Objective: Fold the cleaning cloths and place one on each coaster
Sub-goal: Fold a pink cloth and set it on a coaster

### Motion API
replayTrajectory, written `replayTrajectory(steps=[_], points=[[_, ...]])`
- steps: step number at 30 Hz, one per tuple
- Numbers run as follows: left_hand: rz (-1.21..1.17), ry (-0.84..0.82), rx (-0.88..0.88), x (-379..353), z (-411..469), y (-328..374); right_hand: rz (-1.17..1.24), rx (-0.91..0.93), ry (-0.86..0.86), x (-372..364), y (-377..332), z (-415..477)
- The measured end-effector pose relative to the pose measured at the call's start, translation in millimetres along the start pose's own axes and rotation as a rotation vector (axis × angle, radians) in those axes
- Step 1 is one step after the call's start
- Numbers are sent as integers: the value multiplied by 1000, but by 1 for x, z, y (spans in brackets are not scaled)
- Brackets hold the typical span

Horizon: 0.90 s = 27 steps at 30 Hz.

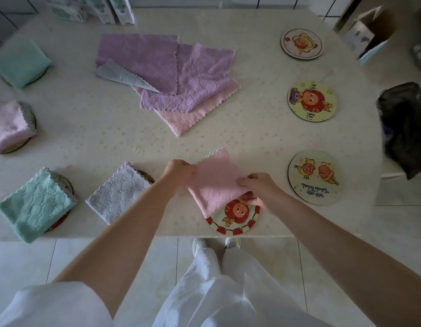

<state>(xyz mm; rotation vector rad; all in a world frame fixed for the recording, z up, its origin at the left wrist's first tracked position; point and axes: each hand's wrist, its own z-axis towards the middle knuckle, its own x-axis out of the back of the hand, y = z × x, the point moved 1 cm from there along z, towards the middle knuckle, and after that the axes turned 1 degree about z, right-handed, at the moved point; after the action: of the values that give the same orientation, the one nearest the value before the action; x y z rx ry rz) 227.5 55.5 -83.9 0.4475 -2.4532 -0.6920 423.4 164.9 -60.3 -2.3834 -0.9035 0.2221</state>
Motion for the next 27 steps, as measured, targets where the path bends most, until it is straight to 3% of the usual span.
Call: replayTrajectory(steps=[3,9,20,27], points=[[-241,-59,8,-4,-20,-14,-32,45,-35,15,7,-9],[-338,-90,6,-29,-59,-49,-192,127,14,45,42,-16],[-230,149,-125,-37,-72,-67,-356,294,58,56,56,-12],[-188,241,-157,-41,-76,-64,-456,301,60,60,54,0]])
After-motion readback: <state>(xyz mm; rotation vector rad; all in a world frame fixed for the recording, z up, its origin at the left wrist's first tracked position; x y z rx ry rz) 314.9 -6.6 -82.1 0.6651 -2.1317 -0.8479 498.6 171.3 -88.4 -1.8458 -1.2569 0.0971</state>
